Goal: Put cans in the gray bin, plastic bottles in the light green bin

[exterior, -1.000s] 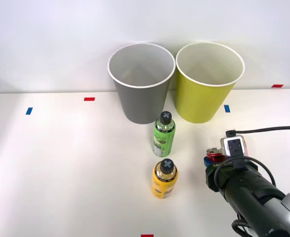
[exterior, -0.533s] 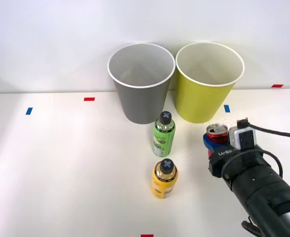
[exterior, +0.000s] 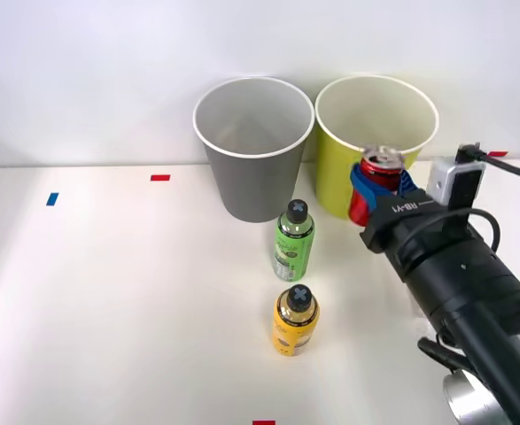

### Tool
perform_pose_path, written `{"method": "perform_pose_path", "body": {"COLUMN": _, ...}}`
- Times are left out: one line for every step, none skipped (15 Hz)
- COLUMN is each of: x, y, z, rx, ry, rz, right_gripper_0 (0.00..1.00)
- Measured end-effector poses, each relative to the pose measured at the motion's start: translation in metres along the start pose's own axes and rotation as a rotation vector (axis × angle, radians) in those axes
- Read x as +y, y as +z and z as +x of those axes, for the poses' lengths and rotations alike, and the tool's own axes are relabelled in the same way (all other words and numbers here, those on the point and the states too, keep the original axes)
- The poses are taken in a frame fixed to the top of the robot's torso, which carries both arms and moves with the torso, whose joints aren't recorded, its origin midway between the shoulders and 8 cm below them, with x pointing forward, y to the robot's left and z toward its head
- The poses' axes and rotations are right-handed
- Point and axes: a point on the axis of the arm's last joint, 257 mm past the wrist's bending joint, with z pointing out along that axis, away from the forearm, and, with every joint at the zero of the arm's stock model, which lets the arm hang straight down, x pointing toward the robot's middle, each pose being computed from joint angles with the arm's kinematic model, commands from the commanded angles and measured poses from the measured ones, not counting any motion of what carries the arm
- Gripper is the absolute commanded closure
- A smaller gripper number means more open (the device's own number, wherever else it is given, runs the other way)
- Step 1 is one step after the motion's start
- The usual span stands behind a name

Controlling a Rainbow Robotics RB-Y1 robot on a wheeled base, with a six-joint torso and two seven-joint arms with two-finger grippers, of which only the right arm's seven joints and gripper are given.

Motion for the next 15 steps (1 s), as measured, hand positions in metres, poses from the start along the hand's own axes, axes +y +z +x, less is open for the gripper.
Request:
{"method": "perform_pose_path", "body": {"x": 0.010, "y": 0.008, "z": -0.014, "rx": -0.032, "ry": 0.031, "rz": -0.021, "right_gripper_0": 1.00}}
{"method": "perform_pose_path", "body": {"x": 0.016, "y": 0.016, "z": -0.024, "rx": -0.056, "ry": 0.049, "rz": -0.036, "right_gripper_0": 1.00}}
{"method": "perform_pose_path", "body": {"x": 0.020, "y": 0.026, "z": -0.030, "rx": -0.074, "ry": 0.054, "rz": -0.049, "right_gripper_0": 1.00}}
{"method": "perform_pose_path", "body": {"x": 0.021, "y": 0.037, "z": -0.031, "rx": -0.084, "ry": 0.056, "rz": -0.056, "right_gripper_0": 1.00}}
{"method": "perform_pose_path", "body": {"x": 0.021, "y": 0.052, "z": -0.029, "rx": -0.091, "ry": 0.056, "rz": -0.058, "right_gripper_0": 1.00}}
{"method": "perform_pose_path", "body": {"x": 0.022, "y": 0.068, "z": -0.032, "rx": -0.104, "ry": 0.056, "rz": -0.059, "right_gripper_0": 1.00}}
{"method": "perform_pose_path", "body": {"x": 0.025, "y": 0.081, "z": -0.036, "rx": -0.117, "ry": 0.058, "rz": -0.060, "right_gripper_0": 1.00}}
{"method": "perform_pose_path", "body": {"x": 0.028, "y": 0.093, "z": -0.041, "rx": -0.126, "ry": 0.059, "rz": -0.063, "right_gripper_0": 1.00}}
{"method": "perform_pose_path", "body": {"x": 0.031, "y": 0.103, "z": -0.045, "rx": -0.133, "ry": 0.060, "rz": -0.066, "right_gripper_0": 1.00}}
{"method": "perform_pose_path", "body": {"x": 0.035, "y": 0.114, "z": -0.052, "rx": -0.145, "ry": 0.058, "rz": -0.072, "right_gripper_0": 1.00}}
{"method": "perform_pose_path", "body": {"x": 0.037, "y": 0.123, "z": -0.055, "rx": -0.148, "ry": 0.057, "rz": -0.073, "right_gripper_0": 1.00}}
{"method": "perform_pose_path", "body": {"x": 0.038, "y": 0.134, "z": -0.055, "rx": -0.145, "ry": 0.053, "rz": -0.073, "right_gripper_0": 1.00}}
{"method": "perform_pose_path", "body": {"x": 0.040, "y": 0.144, "z": -0.054, "rx": -0.143, "ry": 0.051, "rz": -0.077, "right_gripper_0": 1.00}}
{"method": "perform_pose_path", "body": {"x": 0.044, "y": 0.153, "z": -0.052, "rx": -0.141, "ry": 0.048, "rz": -0.086, "right_gripper_0": 1.00}}
{"method": "perform_pose_path", "body": {"x": 0.048, "y": 0.163, "z": -0.048, "rx": -0.135, "ry": 0.043, "rz": -0.099, "right_gripper_0": 1.00}}
